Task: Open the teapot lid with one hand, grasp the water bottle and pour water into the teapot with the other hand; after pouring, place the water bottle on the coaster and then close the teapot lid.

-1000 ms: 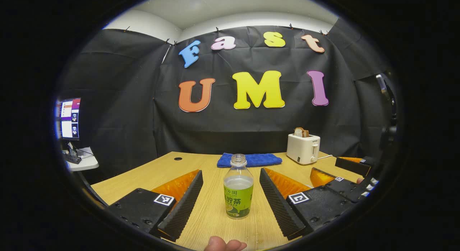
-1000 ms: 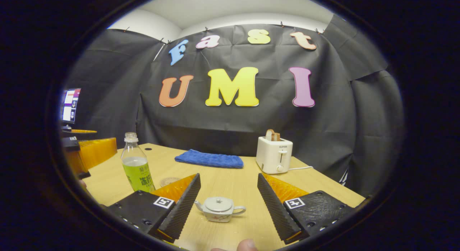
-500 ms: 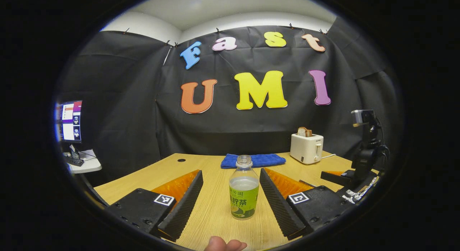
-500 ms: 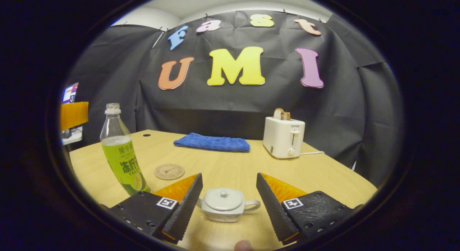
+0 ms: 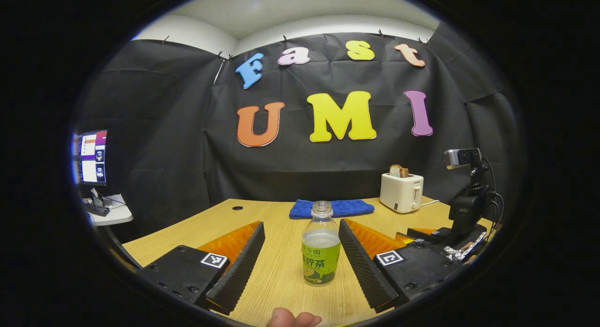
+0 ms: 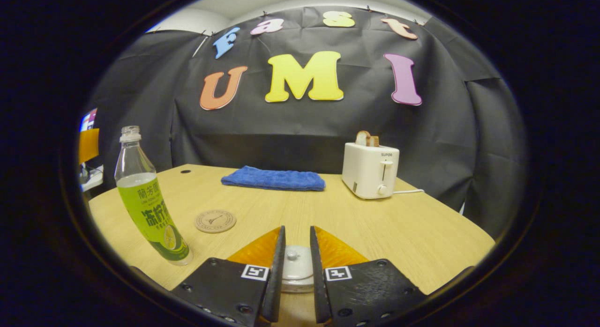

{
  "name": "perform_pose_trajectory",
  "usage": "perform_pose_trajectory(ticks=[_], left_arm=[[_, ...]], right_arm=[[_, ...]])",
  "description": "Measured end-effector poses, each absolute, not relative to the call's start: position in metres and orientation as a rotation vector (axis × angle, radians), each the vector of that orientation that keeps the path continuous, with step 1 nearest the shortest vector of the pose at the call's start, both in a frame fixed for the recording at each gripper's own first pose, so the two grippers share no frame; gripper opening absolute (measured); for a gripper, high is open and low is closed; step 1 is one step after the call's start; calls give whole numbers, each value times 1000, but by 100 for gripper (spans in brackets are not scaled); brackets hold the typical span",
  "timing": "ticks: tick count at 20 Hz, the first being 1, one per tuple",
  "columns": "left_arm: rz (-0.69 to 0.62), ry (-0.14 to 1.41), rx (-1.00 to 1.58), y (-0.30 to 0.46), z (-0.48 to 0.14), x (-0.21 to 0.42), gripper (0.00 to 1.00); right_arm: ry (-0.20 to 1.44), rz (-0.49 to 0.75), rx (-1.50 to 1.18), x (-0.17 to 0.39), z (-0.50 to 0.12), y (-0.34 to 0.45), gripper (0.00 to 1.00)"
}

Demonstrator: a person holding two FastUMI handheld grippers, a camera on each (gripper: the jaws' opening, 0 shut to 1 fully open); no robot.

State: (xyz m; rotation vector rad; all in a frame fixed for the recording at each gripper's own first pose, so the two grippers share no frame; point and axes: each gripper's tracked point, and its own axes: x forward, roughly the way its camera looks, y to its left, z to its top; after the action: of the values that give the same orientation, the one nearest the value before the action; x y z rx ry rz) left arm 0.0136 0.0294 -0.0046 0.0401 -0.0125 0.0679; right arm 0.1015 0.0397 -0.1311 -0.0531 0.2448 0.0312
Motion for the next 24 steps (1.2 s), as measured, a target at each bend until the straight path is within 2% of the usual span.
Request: perform_pose_trajectory(ticks=[1,2,3,5,6,12,13,14,15,16,19,24], left_arm=[[68,-11,40,30,-5,13,99],[67,-10,39,30,-6,15,99],[69,-10,39,31,-6,14,99],[68,-6,34,32,-7,15,99],[69,-7,31,32,-7,14,99],[70,-3,17,32,-9,14,99],[71,-2,14,34,-13,15,96],[59,6,10,33,-17,14,99],[51,22,-1,33,-24,15,96],[49,44,-17,34,-32,15,99],[12,90,-59,26,-53,15,99],[-12,152,-38,11,-82,26,100]], right_arm=[[247,39,-44,100,-129,43,29],[261,38,-54,102,-132,40,10],[263,36,-65,102,-133,42,7],[266,39,-58,101,-131,42,8],[268,40,-53,105,-133,43,0],[251,57,-26,101,-124,44,0],[247,59,-22,102,-122,43,0],[247,62,-14,102,-119,42,0],[243,62,-5,102,-117,41,0],[235,62,4,101,-113,39,0],[217,62,19,98,-101,35,2],[179,63,9,82,-79,22,0]])
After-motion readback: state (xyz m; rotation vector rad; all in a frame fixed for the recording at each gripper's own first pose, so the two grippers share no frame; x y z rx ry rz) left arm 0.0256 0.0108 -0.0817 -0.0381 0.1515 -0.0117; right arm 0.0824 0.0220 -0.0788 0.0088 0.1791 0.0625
